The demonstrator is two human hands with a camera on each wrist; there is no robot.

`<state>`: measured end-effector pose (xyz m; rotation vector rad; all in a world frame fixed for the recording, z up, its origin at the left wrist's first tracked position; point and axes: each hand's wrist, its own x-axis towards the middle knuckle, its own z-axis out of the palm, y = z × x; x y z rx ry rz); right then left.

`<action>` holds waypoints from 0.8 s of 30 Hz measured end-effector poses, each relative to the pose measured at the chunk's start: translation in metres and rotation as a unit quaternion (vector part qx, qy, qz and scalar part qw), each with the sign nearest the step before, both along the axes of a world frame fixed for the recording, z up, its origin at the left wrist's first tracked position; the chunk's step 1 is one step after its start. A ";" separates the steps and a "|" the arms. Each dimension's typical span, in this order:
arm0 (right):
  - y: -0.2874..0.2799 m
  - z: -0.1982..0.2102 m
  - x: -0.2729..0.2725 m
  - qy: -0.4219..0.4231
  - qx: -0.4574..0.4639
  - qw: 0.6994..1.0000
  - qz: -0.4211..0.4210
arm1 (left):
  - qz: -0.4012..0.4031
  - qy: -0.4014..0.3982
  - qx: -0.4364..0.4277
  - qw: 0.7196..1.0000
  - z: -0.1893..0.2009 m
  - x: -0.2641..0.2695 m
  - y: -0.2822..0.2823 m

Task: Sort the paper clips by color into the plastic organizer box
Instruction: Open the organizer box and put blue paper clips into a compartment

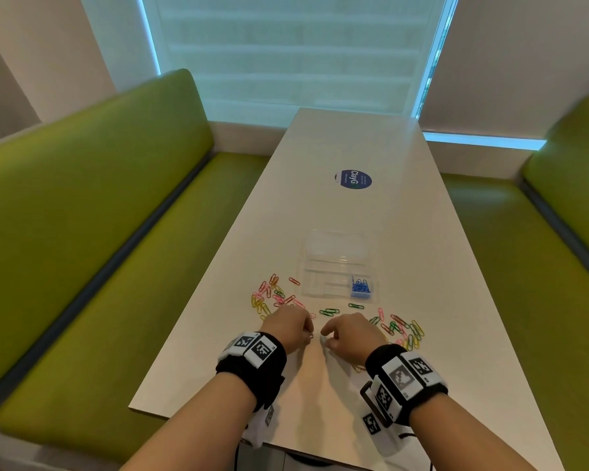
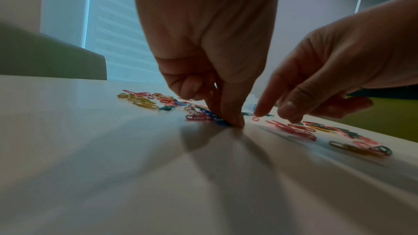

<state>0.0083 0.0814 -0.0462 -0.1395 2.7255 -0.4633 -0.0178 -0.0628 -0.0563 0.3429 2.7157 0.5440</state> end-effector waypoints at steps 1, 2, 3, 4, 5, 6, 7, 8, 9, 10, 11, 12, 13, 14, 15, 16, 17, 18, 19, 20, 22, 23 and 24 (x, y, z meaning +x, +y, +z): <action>0.000 0.001 0.000 -0.002 -0.002 1.000 -0.001 | -0.004 -0.005 -0.002 1.000 0.000 0.000 0.001; -0.001 0.001 0.000 -0.004 -0.004 1.000 -0.002 | -0.008 -0.010 -0.003 1.000 0.001 0.000 0.001; -0.001 0.001 0.001 -0.007 -0.007 1.000 -0.004 | -0.013 -0.015 -0.004 1.000 0.000 0.001 0.002; 0.000 0.000 0.001 -0.006 -0.011 1.000 -0.006 | -0.016 -0.021 -0.005 1.000 0.000 0.001 0.003; 0.000 0.000 0.001 -0.005 -0.018 1.000 -0.010 | -0.018 -0.025 -0.003 1.000 0.000 0.002 0.003; 0.000 -0.002 0.001 -0.002 -0.027 1.000 -0.016 | -0.018 -0.025 0.003 1.000 0.000 0.002 0.004; 0.001 -0.002 0.001 -0.001 -0.037 0.999 -0.023 | -0.013 -0.021 0.018 1.000 0.001 0.003 0.006; 0.001 -0.003 0.001 0.001 -0.046 0.999 -0.029 | -0.004 -0.015 0.041 0.999 0.002 0.002 0.007; 0.001 -0.002 0.000 0.002 -0.055 0.998 -0.036 | 0.012 -0.011 0.071 0.997 0.003 0.001 0.009; 0.001 -0.002 -0.002 0.002 -0.068 0.997 -0.043 | 0.032 -0.006 0.105 0.994 0.004 0.000 0.010; 0.002 -0.001 -0.003 0.005 -0.086 0.995 -0.052 | 0.055 -0.003 0.138 0.989 0.006 -0.001 0.012; 0.002 -0.001 -0.004 0.009 -0.104 0.993 -0.059 | 0.077 0.000 0.165 0.983 0.007 -0.002 0.013; 0.002 0.000 -0.006 0.018 -0.117 0.991 -0.064 | 0.092 0.004 0.185 0.978 0.007 -0.003 0.014; 0.003 0.000 -0.008 0.026 -0.122 0.990 -0.070 | 0.101 0.008 0.199 0.975 0.008 -0.003 0.015; 0.004 0.000 -0.009 0.034 -0.122 0.989 -0.076 | 0.106 0.012 0.208 0.972 0.008 -0.004 0.015; 0.005 0.000 -0.011 0.037 -0.122 0.988 -0.082 | 0.108 0.015 0.214 0.971 0.008 -0.004 0.015; 0.007 0.001 -0.012 0.041 -0.121 0.988 -0.084 | 0.110 0.016 0.220 0.969 0.009 -0.004 0.015; 0.008 0.002 -0.014 0.043 -0.116 0.989 -0.084 | 0.112 0.015 0.227 0.967 0.009 -0.005 0.015; 0.010 0.003 -0.016 0.047 -0.108 0.990 -0.083 | 0.113 0.012 0.232 0.966 0.010 -0.005 0.015; 0.012 0.004 -0.018 0.051 -0.098 0.990 -0.086 | 0.115 0.012 0.232 0.966 0.010 -0.006 0.015; 0.018 0.008 -0.025 0.064 -0.081 0.989 -0.106 | 0.121 0.017 0.216 0.969 0.011 -0.008 0.011; 0.021 0.010 -0.029 0.070 -0.072 0.988 -0.121 | 0.128 0.021 0.206 0.970 0.012 -0.010 0.008; 0.026 0.012 -0.035 0.074 -0.061 0.986 -0.140 | 0.137 0.026 0.196 0.971 0.012 -0.012 0.004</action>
